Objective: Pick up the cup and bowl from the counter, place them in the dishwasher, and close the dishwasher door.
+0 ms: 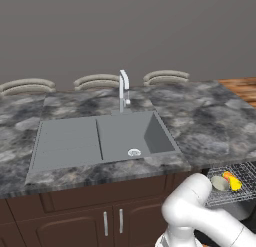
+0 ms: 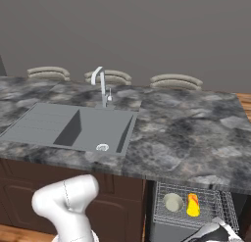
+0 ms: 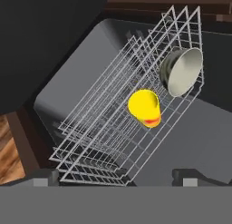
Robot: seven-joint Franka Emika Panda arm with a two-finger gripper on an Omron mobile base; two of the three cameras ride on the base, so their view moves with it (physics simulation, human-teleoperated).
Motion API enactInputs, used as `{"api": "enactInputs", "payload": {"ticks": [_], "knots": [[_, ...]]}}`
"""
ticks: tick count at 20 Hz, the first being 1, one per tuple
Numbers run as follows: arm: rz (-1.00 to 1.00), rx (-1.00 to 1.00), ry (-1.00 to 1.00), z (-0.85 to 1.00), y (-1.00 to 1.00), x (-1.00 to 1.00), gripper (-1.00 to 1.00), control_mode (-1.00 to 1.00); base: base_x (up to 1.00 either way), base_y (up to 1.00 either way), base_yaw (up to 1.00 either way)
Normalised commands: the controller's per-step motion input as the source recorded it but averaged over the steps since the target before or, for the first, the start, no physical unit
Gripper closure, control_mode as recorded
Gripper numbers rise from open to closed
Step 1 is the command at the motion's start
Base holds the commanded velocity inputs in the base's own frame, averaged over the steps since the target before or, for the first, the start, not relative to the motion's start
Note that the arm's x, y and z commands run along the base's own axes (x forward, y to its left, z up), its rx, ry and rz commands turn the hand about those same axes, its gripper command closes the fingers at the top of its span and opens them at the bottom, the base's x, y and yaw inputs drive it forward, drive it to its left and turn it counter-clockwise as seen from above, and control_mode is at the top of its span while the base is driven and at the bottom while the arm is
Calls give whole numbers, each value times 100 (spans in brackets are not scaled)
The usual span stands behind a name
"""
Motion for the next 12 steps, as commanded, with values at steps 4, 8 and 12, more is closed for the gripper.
{"api": "enactInputs", "payload": {"ticks": [4,8,12], "knots": [[0,-1,-12,-13,41,-82,-100,-100,0,0,0],[0,-2,-14,-1,41,-81,-100,-100,0,0,0],[0,-3,-14,-1,47,-70,-100,-100,0,0,0]]}}
